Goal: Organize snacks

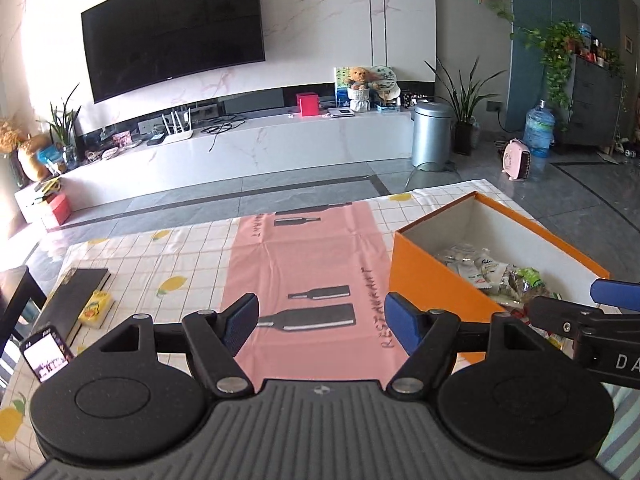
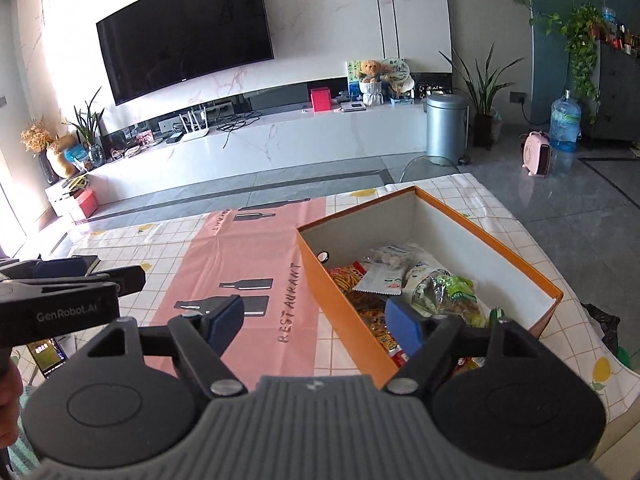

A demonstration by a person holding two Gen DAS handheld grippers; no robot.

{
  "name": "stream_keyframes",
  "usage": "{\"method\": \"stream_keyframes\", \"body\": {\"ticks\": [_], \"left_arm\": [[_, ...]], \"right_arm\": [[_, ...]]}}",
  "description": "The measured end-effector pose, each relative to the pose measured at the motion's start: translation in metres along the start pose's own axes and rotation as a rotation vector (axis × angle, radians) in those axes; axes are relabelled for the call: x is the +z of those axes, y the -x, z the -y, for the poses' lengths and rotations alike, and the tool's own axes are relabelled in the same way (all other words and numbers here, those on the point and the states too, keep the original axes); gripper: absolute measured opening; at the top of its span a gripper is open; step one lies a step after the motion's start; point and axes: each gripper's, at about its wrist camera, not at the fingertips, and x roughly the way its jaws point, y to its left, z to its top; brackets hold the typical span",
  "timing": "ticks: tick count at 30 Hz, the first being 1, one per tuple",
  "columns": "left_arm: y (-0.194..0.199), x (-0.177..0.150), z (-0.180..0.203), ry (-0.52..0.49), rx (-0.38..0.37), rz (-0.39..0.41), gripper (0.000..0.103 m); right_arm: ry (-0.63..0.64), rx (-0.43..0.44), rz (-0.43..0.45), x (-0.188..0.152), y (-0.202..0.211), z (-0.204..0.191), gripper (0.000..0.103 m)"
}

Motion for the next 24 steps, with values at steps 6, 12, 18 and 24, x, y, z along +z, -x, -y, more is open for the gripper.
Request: {"method": "stream_keyframes", "body": {"ticks": [6, 12, 18, 24], "left_arm": [[0.000, -0.027, -0.010, 0.014, -0.003, -0.050, 0.085], [0.001, -0.045, -0.015, 0.009, 0.015, -0.067, 0.086], [-0.002, -0.050, -0.017, 0.019, 0.009, -0.070, 0.086], [-0.004, -0.052, -0.019, 0.019, 0.008, -0.078, 0.086]], "right_arm": [[0.009, -0.014, 0.032, -0.025, 0.000, -0.010, 0.078], [0.020, -0.050, 0.045, -0.048, -0.006, -0.016, 0.078], [0.025, -0.049, 0.029, -0.057, -0.012, -0.018, 0.078], [0.029, -0.058, 0.034, -0.057, -0.014, -0.019, 0.078]]}}
